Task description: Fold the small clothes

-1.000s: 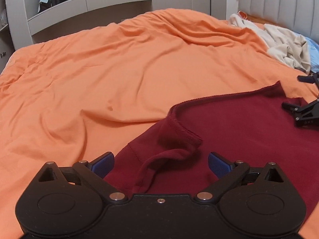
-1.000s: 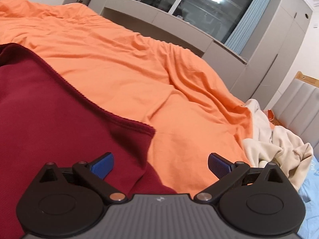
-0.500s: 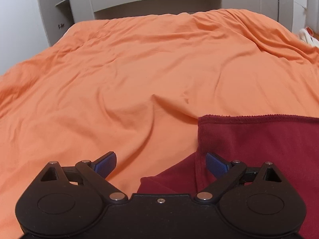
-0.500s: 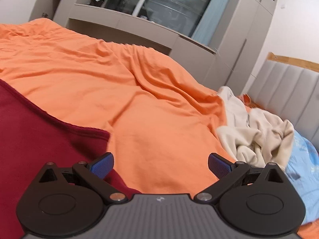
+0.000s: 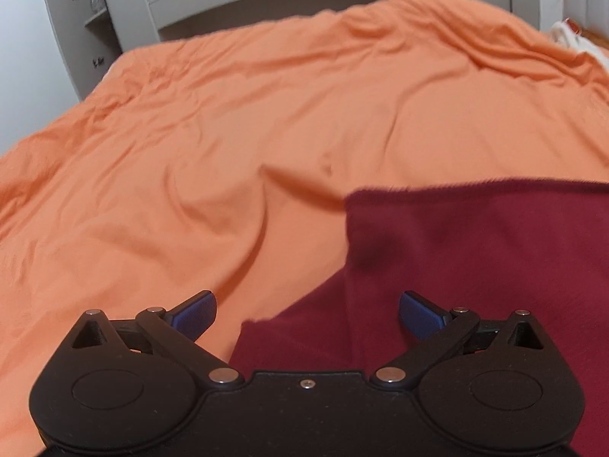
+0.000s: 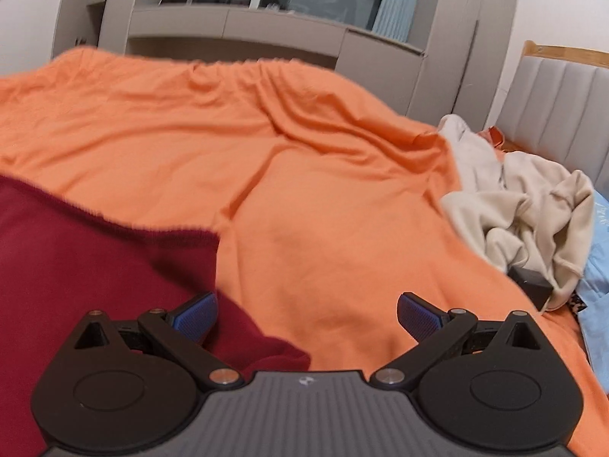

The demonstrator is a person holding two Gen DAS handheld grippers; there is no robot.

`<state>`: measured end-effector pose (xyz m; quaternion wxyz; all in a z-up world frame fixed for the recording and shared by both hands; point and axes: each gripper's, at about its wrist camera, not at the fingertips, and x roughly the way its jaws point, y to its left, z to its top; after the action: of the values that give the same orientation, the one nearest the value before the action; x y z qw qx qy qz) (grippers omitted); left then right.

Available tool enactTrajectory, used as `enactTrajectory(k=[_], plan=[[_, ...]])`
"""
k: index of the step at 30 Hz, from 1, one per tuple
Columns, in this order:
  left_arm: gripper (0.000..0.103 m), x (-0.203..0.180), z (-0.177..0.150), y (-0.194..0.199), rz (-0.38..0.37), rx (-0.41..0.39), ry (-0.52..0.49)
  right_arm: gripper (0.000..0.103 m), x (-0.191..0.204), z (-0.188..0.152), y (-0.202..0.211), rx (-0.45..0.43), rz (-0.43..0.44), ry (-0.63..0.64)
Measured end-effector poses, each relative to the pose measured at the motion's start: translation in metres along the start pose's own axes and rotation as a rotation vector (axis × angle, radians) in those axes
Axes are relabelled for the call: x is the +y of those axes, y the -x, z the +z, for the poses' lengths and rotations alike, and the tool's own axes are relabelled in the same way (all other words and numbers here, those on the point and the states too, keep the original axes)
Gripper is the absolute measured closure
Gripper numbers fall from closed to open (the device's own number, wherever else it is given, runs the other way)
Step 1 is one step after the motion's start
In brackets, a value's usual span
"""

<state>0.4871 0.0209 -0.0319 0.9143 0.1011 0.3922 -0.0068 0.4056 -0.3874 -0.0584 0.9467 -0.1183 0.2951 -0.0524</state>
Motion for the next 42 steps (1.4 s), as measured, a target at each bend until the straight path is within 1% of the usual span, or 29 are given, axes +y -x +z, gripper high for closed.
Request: enactTrajectory(k=[2,4,5,8,11,14,17,21,24,26,28,30,32,34,36,39,42], plan=[[0.001,0.003,-0.004,-0.006,0.007,0.022,0.008,0.000,0.003,-0.003,-0.006,0.020,-0.017,0.021],[0.001,0.007,-0.005,-0.007,0.001,0.033,0.023,0.000,-0.002,-0.002,-0.004,0.024,-0.026,-0.002],[0.001,0.008,-0.005,-0.005,0.003,0.025,0.025,0.000,-0.006,-0.001,0.001,0.017,-0.024,-0.018],[0.001,0.006,-0.003,0.008,0.024,-0.012,0.016,0.000,-0.013,0.006,0.020,-0.004,-0.005,-0.058],[0.001,0.004,-0.004,0.030,0.015,-0.059,0.021,0.000,-0.012,0.010,0.046,-0.030,0.034,-0.074],[0.001,0.002,-0.003,0.054,0.000,-0.109,0.050,0.000,0.000,0.012,0.067,-0.048,0.072,-0.080],[0.001,-0.001,-0.008,0.082,-0.031,-0.158,0.085,0.000,0.022,0.012,0.088,-0.071,0.144,-0.072],[0.001,0.002,-0.034,0.117,-0.060,-0.210,0.154,0.000,0.055,0.009,0.114,-0.104,0.203,-0.049],[0.001,0.011,-0.062,0.137,-0.045,-0.216,0.218,0.000,0.079,0.010,0.131,-0.132,0.247,-0.030],[0.001,0.019,-0.082,0.147,-0.054,-0.219,0.266,0.000,0.091,0.009,0.140,-0.150,0.266,-0.022],[0.001,0.030,-0.100,0.155,-0.085,-0.215,0.326,0.000,0.104,0.007,0.147,-0.150,0.280,-0.021],[0.001,0.041,-0.115,0.159,-0.133,-0.211,0.397,0.000,0.112,0.004,0.150,-0.143,0.298,-0.032],[0.001,0.050,-0.127,0.160,-0.205,-0.203,0.466,0.000,0.116,0.000,0.151,-0.133,0.316,-0.053],[0.001,0.055,-0.134,0.156,-0.281,-0.191,0.508,0.000,0.121,-0.004,0.151,-0.124,0.339,-0.069],[0.001,0.055,-0.137,0.153,-0.333,-0.188,0.528,0.000,0.127,-0.007,0.150,-0.115,0.345,-0.067],[0.001,0.048,-0.135,0.151,-0.358,-0.185,0.508,0.000,0.138,-0.015,0.142,-0.082,0.325,-0.033],[0.001,0.040,-0.135,0.147,-0.409,-0.169,0.503,0.000,0.144,-0.025,0.137,-0.071,0.315,-0.019]])
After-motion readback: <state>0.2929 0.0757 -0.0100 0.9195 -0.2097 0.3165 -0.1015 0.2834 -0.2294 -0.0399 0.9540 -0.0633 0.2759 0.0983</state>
